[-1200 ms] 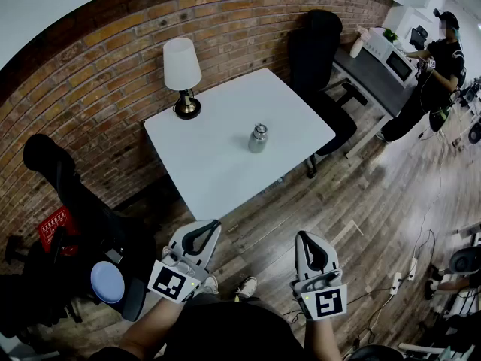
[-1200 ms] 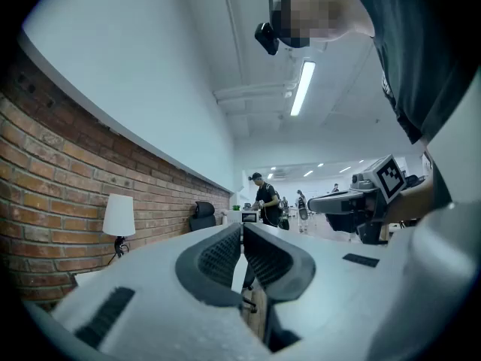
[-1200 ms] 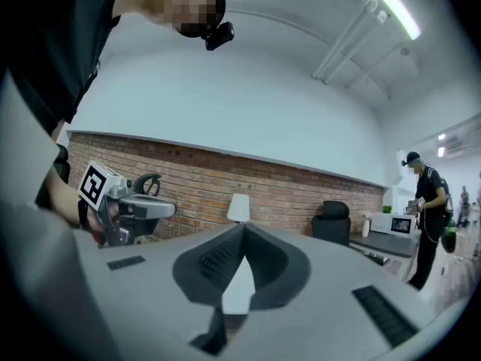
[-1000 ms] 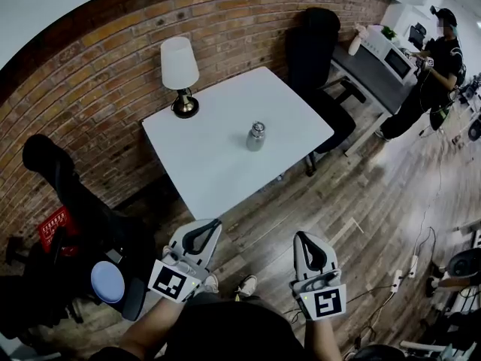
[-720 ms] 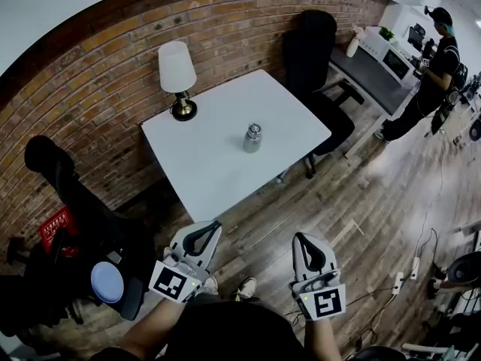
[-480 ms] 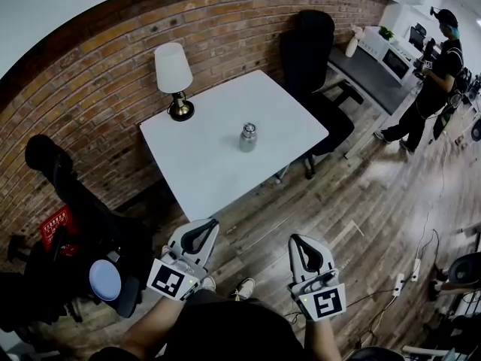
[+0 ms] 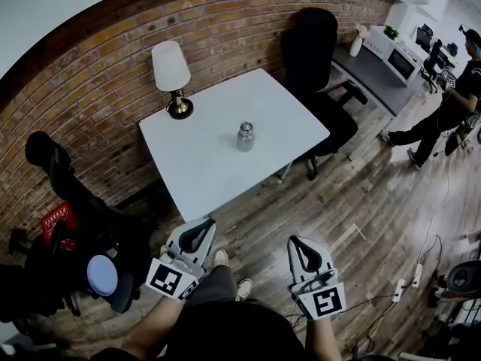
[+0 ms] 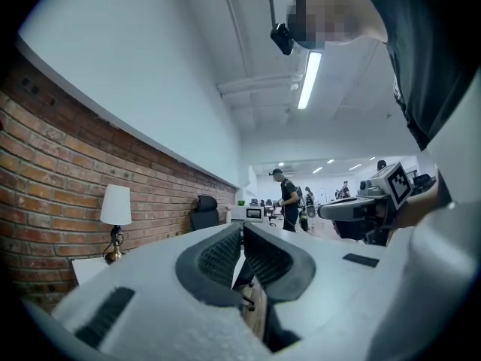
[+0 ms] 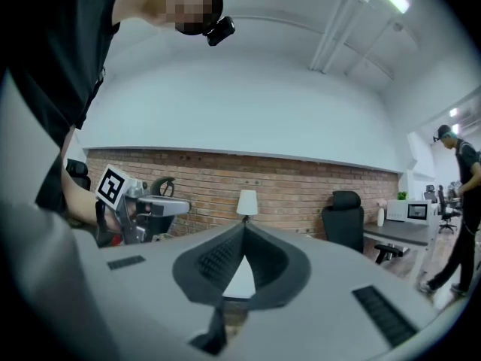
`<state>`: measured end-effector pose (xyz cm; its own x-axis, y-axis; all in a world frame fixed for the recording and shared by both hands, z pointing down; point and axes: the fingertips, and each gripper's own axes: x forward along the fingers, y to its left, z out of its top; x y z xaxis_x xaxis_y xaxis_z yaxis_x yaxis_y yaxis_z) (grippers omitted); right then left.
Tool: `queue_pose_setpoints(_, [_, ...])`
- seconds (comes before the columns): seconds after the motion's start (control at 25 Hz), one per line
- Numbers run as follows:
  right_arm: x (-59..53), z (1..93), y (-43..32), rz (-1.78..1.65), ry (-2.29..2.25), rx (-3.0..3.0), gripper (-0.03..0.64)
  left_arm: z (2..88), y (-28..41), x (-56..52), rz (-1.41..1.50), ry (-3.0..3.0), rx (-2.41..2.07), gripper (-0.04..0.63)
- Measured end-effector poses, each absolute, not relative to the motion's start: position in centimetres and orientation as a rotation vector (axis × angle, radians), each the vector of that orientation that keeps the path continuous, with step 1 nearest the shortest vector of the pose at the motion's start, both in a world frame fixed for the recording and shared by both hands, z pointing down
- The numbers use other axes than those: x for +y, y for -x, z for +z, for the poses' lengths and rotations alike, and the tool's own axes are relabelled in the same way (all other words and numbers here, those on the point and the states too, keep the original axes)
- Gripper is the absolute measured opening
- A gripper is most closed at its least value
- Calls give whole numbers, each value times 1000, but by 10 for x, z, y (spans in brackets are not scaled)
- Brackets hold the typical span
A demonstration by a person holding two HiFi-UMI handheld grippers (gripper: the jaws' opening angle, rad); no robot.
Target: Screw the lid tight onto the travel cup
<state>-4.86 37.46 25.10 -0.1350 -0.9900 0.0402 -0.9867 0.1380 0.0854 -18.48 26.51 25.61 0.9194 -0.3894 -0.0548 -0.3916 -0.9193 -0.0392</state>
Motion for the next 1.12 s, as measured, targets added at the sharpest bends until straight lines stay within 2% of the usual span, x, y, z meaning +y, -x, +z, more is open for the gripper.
queue_pose_setpoints(0.44, [295, 280, 21, 60, -1886, -2313, 14, 291, 129, 187, 55, 3119, 597, 32])
queue_pose_setpoints(0.8, [177, 263, -18, 11, -1837, -2314, 14, 302, 81, 75, 70, 3169, 596, 32])
queue_pose_setpoints(1.12, [115, 253, -28, 15, -1832, -2296, 14, 303, 58, 14, 79, 3198, 551, 32])
